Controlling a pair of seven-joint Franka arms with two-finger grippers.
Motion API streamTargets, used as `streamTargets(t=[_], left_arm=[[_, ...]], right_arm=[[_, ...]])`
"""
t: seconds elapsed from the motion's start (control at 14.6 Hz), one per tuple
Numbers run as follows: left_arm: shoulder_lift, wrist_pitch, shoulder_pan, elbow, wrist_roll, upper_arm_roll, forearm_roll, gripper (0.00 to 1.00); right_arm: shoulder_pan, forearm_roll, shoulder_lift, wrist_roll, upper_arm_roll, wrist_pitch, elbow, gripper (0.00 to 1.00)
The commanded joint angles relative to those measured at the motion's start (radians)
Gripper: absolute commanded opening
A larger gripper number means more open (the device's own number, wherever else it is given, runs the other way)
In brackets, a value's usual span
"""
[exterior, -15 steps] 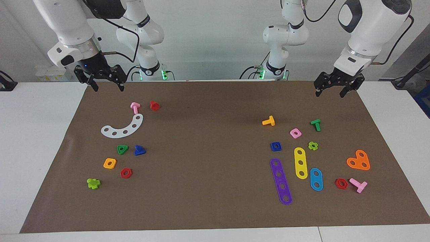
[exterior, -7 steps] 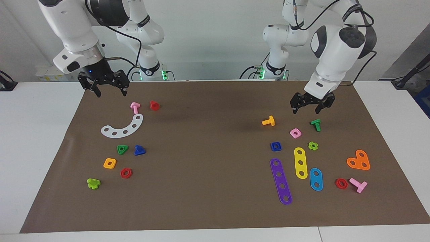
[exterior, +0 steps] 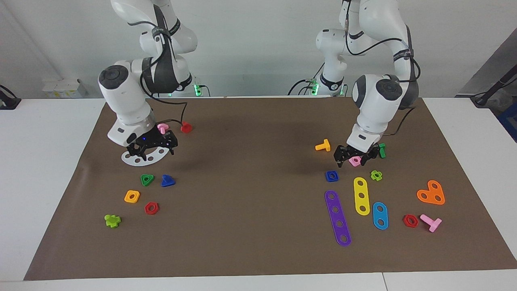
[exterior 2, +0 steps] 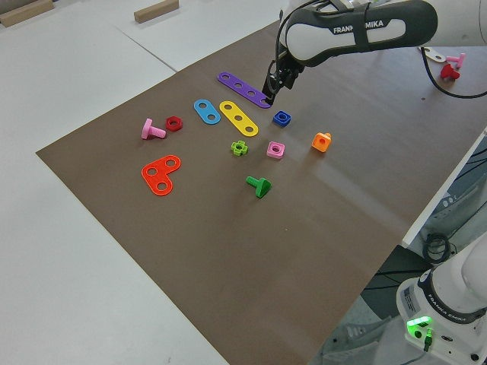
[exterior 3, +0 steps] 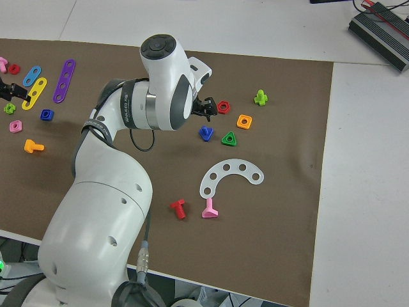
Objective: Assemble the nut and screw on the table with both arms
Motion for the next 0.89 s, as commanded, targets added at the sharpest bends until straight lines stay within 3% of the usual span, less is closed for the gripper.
streamTargets(t=[0.0,0.27,0.61,0.82], left_arm=[[0.044,0.09,-0.038,-0.009,-0.051,0.01,-0.016,0.91],[0.118,0.182,-0.063,-0.024,-0.08,0.012,-0.016,0.86],[0.112,0.17,-0.058,-0.047,-0.077,0.012,-0.016,0.77],[0.11,0.153,-0.061,-0.06,-0.079,0.012,-0.016,0.66]], right_arm=[[-0.01,0.024,0.055,-0.069,0.004,0.107,-0.03,0.99],[-0.009,0.024,0.12,-0.07,0.004,0.2,-0.041,0.86],[-0.007,0.024,0.164,-0.07,0.004,0.247,-0.042,0.61],[-0.007,0.024,0.174,-0.07,0.004,0.27,-0.041,0.56]])
